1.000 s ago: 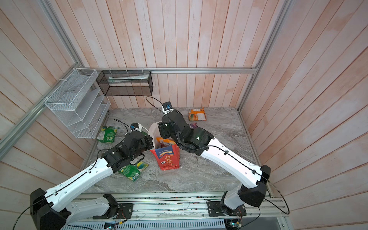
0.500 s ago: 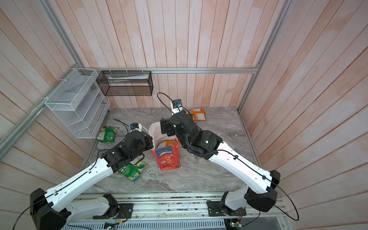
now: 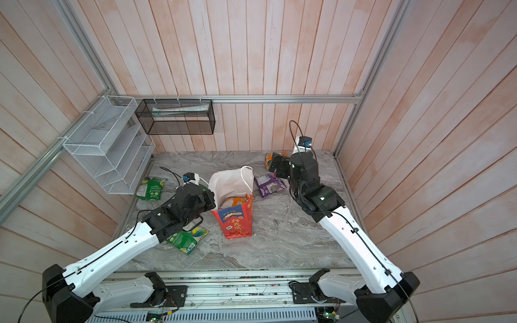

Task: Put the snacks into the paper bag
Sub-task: 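Move the right gripper away from the bag toward the purple packet, then lower the open right gripper onto the purple packet's edge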

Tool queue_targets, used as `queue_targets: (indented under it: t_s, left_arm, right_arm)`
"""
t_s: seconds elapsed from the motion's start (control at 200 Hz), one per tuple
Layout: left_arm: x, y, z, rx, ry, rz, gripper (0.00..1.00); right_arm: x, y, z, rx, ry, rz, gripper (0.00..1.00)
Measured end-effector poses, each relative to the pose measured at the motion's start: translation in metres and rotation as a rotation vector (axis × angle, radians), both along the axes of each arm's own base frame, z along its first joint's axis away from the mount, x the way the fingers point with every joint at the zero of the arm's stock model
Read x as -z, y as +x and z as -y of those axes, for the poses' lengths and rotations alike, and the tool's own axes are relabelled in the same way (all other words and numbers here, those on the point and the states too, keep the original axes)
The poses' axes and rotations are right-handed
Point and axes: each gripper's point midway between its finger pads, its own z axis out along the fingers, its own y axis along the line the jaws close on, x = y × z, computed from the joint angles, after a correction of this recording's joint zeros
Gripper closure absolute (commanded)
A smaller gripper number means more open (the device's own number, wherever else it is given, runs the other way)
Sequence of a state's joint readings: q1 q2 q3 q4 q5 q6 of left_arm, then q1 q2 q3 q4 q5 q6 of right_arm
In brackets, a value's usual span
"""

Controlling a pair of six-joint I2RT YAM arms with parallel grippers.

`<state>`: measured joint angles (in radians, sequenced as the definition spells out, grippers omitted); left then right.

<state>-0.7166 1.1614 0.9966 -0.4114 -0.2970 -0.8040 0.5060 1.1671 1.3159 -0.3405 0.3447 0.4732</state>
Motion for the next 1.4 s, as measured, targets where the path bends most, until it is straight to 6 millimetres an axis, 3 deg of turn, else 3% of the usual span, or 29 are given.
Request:
queue_targets:
  t_s: [0.145, 0.28, 0.64, 0.87, 1.0, 1.401]
  left_arm:
    - [0.0, 0.0, 0.0, 0.0, 0.0, 0.0, 1.0]
    - [0.0, 0.0, 0.0, 0.0, 0.0, 0.0, 1.0]
    - [0.0, 0.0, 0.0, 0.007, 0.006, 0.002, 1.0]
    - [0.0, 0.0, 0.001, 0.011, 0.01, 0.003, 1.0]
    - [0.0, 0.0, 0.001, 0.01, 0.01, 0.003, 1.0]
    - [0.0, 0.001, 0.001, 0.011, 0.009, 0.004, 1.0]
  right_arm:
    - [0.036, 0.024, 0.039, 0.043, 0.109, -0.068, 0.03]
    - [0.084, 0.05, 0.054, 0.045, 0.183, -0.177, 0.03]
    - [0.231, 0.1, 0.032, -0.028, 0.228, -0.493, 0.06]
    - [0.302, 0.113, 0.028, -0.073, 0.307, -0.628, 0.06]
    - [0.323, 0.115, 0.029, -0.085, 0.334, -0.664, 0.07]
    - [0.337, 0.134, 0.027, -0.142, 0.408, -0.637, 0.09]
